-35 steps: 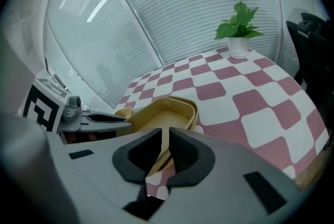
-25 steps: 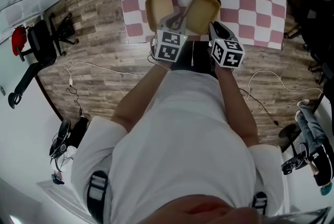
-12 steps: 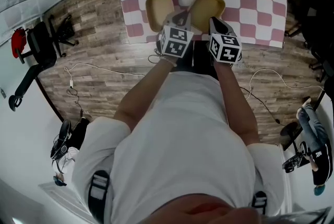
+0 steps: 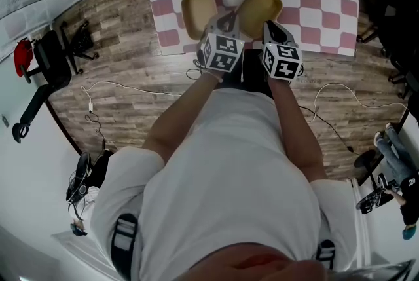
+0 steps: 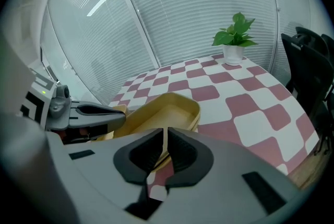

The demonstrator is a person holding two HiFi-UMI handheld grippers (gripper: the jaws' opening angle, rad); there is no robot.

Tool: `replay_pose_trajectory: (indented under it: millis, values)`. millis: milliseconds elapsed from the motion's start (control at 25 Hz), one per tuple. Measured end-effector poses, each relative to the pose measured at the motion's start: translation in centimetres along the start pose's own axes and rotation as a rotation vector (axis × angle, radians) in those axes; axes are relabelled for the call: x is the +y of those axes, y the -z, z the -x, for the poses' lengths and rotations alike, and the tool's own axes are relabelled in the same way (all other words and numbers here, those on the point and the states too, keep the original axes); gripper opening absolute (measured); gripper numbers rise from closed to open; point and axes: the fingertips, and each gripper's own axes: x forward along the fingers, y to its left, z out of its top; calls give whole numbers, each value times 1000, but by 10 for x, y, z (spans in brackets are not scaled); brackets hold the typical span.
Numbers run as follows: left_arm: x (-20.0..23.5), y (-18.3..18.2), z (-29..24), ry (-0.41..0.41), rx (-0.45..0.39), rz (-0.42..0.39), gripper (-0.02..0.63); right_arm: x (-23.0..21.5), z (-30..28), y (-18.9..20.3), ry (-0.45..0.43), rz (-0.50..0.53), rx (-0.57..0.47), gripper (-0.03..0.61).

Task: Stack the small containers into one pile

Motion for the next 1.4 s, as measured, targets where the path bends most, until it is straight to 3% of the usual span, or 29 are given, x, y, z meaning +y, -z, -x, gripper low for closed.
replay_pose_trajectory:
  millis: [200, 480, 920, 1080, 1400]
  values:
    - [-2, 12, -2, 4, 32, -1, 44, -1, 2, 2, 9, -4, -7, 40]
    - [4, 2, -2, -19, 5, -34, 44, -15, -1, 3, 27, -9, -21, 40]
    - [5, 16, -21, -14, 64, -101, 43, -20, -12, 11, 18, 12, -17, 40]
    - [7, 12, -16, -18, 53, -68, 43, -20, -6, 5, 17, 15, -25, 40]
    - [5, -21, 46, -22, -67, 37, 44, -3, 46, -47, -4, 123, -146, 40]
